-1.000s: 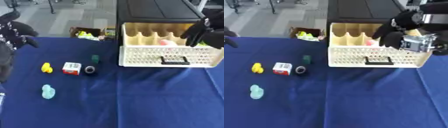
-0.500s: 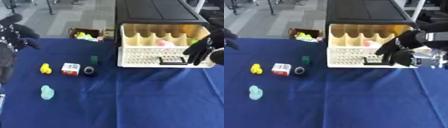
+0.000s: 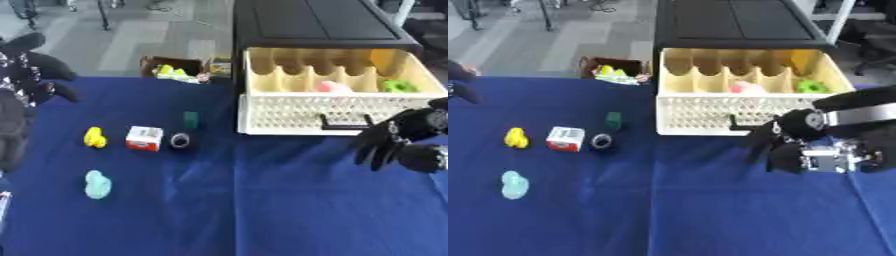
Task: Pick up objects from table and place into drawer.
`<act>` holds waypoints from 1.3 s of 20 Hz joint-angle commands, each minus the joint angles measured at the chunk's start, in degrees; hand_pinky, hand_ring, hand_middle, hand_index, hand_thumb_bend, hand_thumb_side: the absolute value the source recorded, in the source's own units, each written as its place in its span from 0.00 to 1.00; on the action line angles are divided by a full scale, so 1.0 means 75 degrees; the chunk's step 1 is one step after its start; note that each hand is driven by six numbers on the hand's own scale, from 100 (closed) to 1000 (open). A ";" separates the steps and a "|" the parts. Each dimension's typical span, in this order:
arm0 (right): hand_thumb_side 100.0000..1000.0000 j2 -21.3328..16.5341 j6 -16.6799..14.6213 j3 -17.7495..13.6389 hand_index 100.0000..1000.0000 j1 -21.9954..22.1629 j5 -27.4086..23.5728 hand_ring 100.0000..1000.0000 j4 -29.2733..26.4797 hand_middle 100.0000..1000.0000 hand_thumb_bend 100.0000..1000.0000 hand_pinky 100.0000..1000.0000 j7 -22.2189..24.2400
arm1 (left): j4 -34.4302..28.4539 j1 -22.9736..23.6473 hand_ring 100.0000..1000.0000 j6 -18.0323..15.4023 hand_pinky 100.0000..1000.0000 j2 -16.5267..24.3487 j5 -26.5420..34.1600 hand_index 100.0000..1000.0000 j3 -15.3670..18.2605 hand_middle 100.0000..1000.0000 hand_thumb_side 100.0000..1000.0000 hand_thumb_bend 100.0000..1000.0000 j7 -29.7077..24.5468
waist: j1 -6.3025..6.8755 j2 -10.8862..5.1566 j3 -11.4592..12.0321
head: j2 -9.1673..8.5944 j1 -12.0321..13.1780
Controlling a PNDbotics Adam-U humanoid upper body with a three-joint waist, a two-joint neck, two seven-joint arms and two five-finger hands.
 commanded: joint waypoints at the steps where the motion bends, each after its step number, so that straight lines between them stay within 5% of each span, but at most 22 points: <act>1: 1.00 -0.0013 0.0386 0.0178 1.00 -0.0178 0.0021 0.79 -0.0081 0.84 0.00 0.81 0.0057 | -0.0152 -0.0047 0.61 0.0047 0.48 0.0032 -0.0057 0.85 0.0088 0.55 0.99 0.00 -0.0012 | 0.0009 -0.0086 0.0044 | -0.0002 -0.0088; 12: 1.00 0.0374 0.1371 0.0572 1.00 -0.0542 0.0467 0.78 0.0367 0.81 0.00 0.79 0.0058 | -0.0152 0.0001 0.61 0.0166 0.48 -0.0068 -0.0166 0.84 0.0118 0.55 1.00 0.00 -0.0048 | 0.0015 0.0028 0.0104 | -0.0125 -0.0227; 26: 1.00 0.0621 0.0990 0.0616 0.97 -0.0636 0.1384 0.77 0.1329 0.80 0.00 0.75 0.0058 | -0.0152 -0.0032 0.61 0.0166 0.49 -0.0138 -0.0257 0.84 0.0171 0.55 1.00 0.00 -0.0034 | 0.0027 0.0180 0.0152 | -0.0283 -0.0410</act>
